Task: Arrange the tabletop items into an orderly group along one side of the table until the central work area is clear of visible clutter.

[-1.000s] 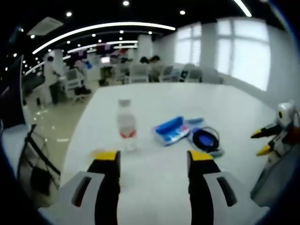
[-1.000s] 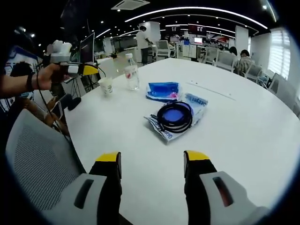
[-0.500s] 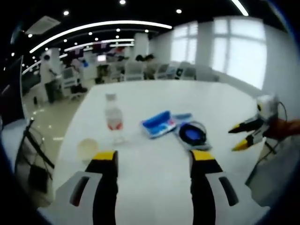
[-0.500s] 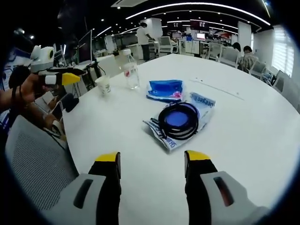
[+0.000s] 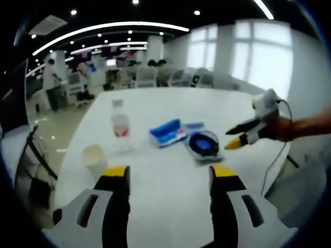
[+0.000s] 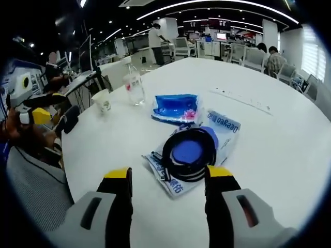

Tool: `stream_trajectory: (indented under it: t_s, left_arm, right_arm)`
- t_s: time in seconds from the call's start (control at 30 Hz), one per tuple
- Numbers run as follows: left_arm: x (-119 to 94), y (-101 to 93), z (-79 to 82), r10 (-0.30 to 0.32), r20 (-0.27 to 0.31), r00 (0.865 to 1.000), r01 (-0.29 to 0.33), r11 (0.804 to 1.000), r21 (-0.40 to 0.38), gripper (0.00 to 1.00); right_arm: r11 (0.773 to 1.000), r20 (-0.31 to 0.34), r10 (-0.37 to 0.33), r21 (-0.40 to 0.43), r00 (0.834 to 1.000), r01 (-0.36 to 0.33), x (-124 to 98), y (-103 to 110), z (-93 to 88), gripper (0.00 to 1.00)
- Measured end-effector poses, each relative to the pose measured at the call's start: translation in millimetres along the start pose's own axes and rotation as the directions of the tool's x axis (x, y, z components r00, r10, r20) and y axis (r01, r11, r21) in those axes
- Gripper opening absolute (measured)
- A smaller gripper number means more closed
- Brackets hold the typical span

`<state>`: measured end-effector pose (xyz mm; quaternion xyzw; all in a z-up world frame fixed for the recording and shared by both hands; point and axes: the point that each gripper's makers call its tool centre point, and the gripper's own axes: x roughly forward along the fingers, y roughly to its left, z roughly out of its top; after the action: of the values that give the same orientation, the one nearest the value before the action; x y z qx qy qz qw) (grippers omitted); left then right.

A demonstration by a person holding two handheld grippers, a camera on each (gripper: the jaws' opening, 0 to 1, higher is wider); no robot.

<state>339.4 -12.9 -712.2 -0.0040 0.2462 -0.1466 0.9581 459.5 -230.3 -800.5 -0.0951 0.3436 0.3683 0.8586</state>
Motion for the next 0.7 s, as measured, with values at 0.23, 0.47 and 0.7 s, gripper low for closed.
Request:
stream_trajectory:
  t_s: [0.23, 0.47, 0.7]
  left_arm:
    - [-15.6, -9.9, -10.9, -0.039, -0.02, 0.999, 0.04, 0.999, 0.007, 0.59]
    - [-31.2, -22.3, -12.5, -0.06, -0.014, 0.998, 0.06, 0.998, -0.006, 0.65]
    - [-41.8, -33.9, -9.7, -0.061, -0.003, 0.998, 0.061, 0.998, -0.022, 0.67]
  right_arm:
    - [1.0, -0.025, 0.002, -0.01, 1.0, -0.002, 27.7, -12.0, 16.7, 0.57]
    - [0.997, -0.109, -0.007, -0.074, 0.994, -0.001, 56.7, -31.4, 20.8, 0.61]
    - [0.993, -0.192, -0.003, -0.114, 0.981, -0.02, 80.4, -37.9, 17.3, 0.58]
